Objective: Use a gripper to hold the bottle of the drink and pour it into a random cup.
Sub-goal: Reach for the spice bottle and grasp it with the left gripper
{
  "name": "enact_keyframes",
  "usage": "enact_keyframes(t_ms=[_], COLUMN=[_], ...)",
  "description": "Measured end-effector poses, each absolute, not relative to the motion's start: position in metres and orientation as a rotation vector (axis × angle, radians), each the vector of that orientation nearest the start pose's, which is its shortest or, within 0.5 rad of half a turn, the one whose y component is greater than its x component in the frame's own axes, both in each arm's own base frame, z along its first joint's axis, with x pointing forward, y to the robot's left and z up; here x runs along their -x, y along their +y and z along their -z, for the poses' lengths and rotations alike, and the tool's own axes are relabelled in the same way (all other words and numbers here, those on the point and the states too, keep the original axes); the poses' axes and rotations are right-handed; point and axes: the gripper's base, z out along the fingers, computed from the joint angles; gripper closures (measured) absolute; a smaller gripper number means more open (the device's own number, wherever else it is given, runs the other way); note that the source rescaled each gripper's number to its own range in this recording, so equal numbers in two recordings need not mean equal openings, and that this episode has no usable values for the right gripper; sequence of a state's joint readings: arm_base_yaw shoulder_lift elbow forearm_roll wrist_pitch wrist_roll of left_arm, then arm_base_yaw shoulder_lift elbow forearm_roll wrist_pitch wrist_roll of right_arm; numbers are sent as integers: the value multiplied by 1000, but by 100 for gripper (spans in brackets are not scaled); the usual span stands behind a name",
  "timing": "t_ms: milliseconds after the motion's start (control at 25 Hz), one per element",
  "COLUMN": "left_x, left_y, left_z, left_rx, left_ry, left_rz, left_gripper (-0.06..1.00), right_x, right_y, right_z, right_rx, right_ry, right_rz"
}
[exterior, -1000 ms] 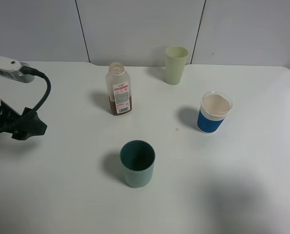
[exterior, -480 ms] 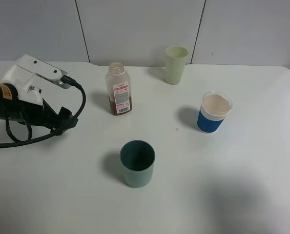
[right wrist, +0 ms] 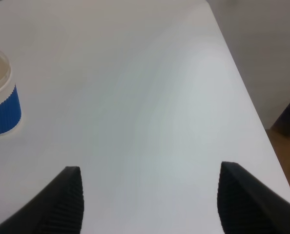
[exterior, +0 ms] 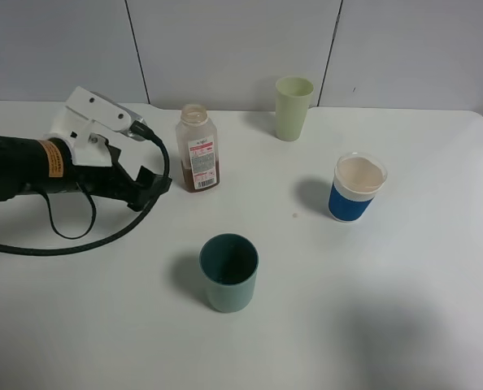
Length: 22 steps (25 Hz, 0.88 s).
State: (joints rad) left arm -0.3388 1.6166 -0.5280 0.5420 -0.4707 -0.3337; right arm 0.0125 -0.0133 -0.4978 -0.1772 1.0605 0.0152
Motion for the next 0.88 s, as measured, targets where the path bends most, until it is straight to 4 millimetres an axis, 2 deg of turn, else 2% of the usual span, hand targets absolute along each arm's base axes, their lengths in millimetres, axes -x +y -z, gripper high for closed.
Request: enact_keyframes(t_ms=[360, 720, 880], left_x=[-264, -277, -287], left_y=[-125, -114, -115], left_z=[-128, -118, -115], left_rx=[-714, -630, -645], left_ry=[1963, 1863, 1817], left_rz=[461, 497, 512], left_gripper=[-5, -5, -5], right_x=[7, 7, 7], right_y=[-14, -14, -14], right_z=[-278, -278, -278], right_rx=[-12, -12, -12], right_ry=[2026, 2026, 2026], right_rz=[194, 194, 194])
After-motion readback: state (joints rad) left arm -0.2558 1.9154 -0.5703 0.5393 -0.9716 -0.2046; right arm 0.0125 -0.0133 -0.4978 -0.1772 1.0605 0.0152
